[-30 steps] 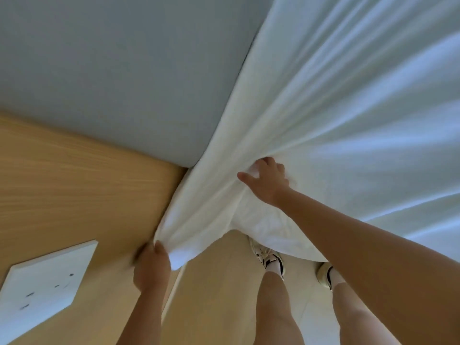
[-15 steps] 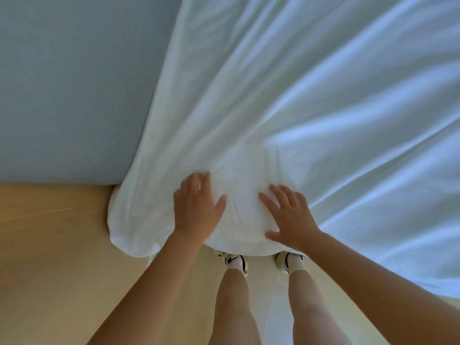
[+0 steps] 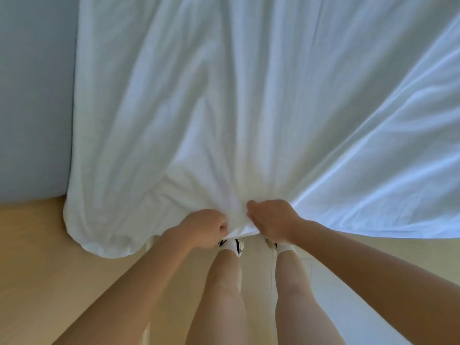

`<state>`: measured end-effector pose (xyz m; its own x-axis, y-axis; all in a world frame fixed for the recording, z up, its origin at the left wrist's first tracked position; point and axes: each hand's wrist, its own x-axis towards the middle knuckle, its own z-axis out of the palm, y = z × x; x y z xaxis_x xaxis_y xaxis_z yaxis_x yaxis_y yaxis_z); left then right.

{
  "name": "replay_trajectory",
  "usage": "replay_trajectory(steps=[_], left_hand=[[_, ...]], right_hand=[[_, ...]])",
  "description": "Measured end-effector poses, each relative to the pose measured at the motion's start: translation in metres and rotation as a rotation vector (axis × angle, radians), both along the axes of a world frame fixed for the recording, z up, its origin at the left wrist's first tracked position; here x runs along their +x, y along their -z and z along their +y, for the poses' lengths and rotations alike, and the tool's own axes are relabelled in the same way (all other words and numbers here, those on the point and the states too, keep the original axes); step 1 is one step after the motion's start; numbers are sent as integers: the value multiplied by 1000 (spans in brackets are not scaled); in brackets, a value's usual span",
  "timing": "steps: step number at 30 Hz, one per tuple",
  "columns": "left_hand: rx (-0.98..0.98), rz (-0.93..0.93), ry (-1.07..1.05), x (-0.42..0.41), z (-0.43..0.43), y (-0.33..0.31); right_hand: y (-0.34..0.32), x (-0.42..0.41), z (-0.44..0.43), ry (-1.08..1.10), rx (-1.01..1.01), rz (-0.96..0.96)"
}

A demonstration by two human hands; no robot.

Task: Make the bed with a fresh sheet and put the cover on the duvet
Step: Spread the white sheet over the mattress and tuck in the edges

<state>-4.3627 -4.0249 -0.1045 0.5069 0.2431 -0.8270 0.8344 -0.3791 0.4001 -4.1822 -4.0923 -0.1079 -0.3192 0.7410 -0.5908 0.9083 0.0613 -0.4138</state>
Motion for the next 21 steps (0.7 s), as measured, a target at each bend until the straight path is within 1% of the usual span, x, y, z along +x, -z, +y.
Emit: replay_trajectory(steps=[1,3,4,5,7,8,9,10,12,14,16,18,19,21], left_hand=[[0,24,14,6,-8,-1],[127,92,11,21,-19,0],[201,141,-27,29,-24,0],[246,181,-103,39,-27,-1],[303,160,-301,64,-36,-6],[336,101,-369,79,-43,-9],[367,34,-386,96,-51,-14],[392,-29,-365,115,-59,-19],[445,-117,-262,159,-73,-25],[500,-140,-148,209,-87,-21],[559,-117,-70,262,-101,-11],[597,-93,-60,317,-116,3],[609,-95,-94,342,-124,10],[634,-113,-166,385,-138,23]], right_hand=[[-2,5,-5,18,-59,15],[-6,19,-14,154,-116,114],[-8,29,-19,240,-89,150],[-9,42,-25,347,-18,151],[-13,80,-42,641,153,71],[-15,104,-53,812,209,-5],[-16,129,-66,997,225,-87],[-16,156,-80,1190,190,-162],[-13,203,-109,1546,27,-247],[-5,240,-132,1753,-139,-226],[7,270,-144,1803,-218,-148],[20,296,-151,1780,-199,-22],[23,306,-153,1718,-179,34],[25,322,-160,1485,-173,42]])
